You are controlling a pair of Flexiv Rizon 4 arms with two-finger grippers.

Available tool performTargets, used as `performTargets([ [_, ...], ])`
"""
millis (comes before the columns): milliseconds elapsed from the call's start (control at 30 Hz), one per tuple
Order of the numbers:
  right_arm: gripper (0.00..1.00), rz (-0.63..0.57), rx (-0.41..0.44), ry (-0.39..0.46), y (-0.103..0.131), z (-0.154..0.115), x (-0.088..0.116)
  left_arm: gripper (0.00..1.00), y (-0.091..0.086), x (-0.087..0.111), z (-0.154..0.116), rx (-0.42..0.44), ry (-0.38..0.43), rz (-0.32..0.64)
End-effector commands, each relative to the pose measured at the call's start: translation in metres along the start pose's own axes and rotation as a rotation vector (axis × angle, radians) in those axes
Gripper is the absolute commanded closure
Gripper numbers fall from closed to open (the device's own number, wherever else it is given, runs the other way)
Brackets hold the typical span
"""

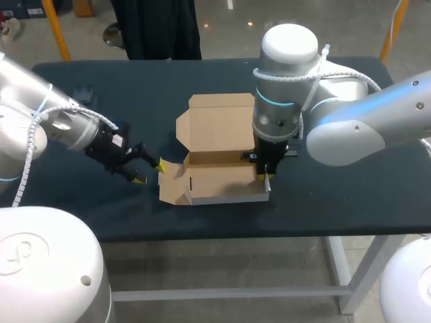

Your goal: Assemble the packaging by folding the flat box into shape, placing the metal phone stand inside, and closing the box properly

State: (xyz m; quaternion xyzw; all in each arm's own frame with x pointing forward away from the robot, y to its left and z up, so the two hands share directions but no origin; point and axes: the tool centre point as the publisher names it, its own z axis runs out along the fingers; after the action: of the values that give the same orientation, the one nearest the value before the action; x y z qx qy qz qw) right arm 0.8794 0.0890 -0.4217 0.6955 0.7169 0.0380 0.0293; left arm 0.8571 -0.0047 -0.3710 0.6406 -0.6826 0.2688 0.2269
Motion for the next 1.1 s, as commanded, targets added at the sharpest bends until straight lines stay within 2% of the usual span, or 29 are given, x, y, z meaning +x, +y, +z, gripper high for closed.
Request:
performTargets([
  [33,1.0,-0.001,0.006,-0.003,0.002,-0.001,0.001,0.24,-0.005,-0.004,0.011,-0.015,0.008,0.007],
  [167,1.0,-0.001,0.006,-0.003,0.002,-0.001,0.001,0.35,-0.007,-0.005,0.019,-0.026,0.01,0.008],
  [233,1.0,-0.001,0.006,-0.003,0.002,-0.001,0.001,0.5,-0.006,-0.004,0.021,-0.031,0.014,0.018],
  [433,1.0,-0.001,0.006,-0.003,0.002,-0.001,0.001,0.54,-0.006,0.001,0.029,-0.033,-0.003,0.014],
  [600,1.0,-0.001,0.006,-0.003,0.002,-0.001,0.001,0.67,-0.006,0.002,0.031,-0.021,-0.019,0.002],
  [633,1.0,-0.001,0.006,-0.003,0.002,-0.001,0.001,0.72,-0.005,0.003,0.032,-0.016,-0.027,-0.004],
  [733,1.0,-0.001,0.006,-0.003,0.002,-0.001,0.001,1.0,-0.006,0.005,0.032,0.002,-0.057,-0.023],
  [900,1.0,-0.001,0.006,-0.003,0.002,-0.001,0.001,1.0,-0.006,0.013,0.032,0.026,-0.121,-0.041],
  [1100,1.0,-0.001,0.006,-0.003,0.002,-0.001,0.001,1.0,-0.008,0.028,0.032,0.061,-0.24,-0.074],
])
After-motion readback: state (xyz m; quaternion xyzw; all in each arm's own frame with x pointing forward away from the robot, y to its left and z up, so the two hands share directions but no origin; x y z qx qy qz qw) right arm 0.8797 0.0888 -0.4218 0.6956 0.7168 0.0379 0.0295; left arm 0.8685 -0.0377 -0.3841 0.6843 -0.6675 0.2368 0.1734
